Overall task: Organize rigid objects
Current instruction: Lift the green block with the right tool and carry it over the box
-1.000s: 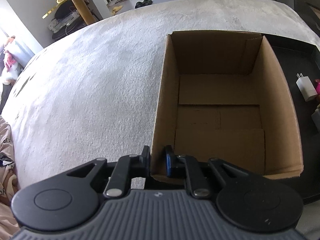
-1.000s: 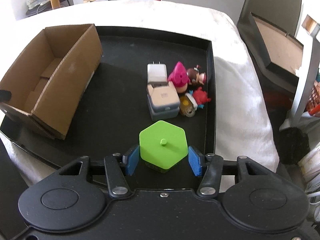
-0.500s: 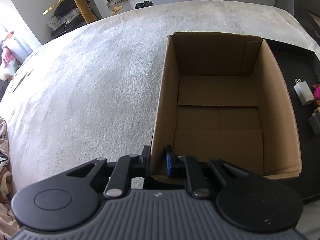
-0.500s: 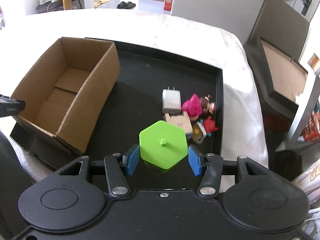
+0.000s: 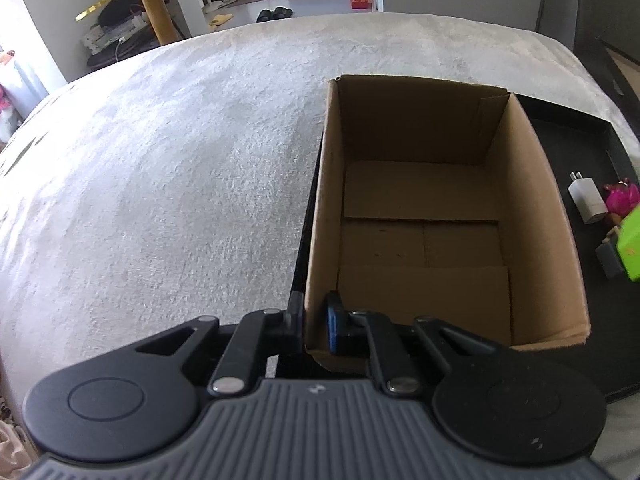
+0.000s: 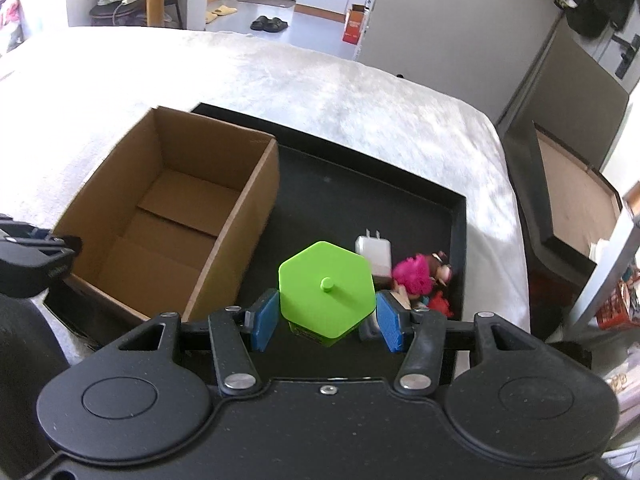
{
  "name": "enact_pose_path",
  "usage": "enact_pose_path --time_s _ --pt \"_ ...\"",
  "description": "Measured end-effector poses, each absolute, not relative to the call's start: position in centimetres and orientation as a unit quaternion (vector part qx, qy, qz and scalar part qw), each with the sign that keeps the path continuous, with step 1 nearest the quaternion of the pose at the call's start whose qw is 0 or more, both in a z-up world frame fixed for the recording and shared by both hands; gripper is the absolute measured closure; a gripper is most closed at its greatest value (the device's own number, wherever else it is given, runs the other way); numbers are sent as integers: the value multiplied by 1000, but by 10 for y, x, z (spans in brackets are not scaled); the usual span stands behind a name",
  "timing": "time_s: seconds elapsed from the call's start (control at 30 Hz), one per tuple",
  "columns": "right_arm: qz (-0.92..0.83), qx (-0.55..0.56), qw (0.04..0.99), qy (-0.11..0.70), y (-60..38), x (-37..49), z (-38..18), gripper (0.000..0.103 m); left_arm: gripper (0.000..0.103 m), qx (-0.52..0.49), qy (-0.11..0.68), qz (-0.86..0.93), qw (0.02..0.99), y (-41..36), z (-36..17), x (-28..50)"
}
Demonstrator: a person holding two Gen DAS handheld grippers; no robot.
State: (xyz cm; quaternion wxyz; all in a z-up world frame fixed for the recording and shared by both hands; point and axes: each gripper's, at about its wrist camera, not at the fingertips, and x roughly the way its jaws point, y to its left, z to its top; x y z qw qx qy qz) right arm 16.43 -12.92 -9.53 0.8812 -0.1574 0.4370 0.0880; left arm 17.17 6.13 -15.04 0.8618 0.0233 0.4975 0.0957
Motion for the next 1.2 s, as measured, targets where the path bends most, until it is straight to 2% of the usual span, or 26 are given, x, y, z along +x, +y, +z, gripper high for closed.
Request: enact_pose_path --time_s 0.53,1.2 --pt "113 -177 886 412 -90 173 -77 51 94 11 492 83 866 63 -151 173" --pt "164 -185 881 403 -45 185 -80 51 94 -54 493 65 866 84 -153 174"
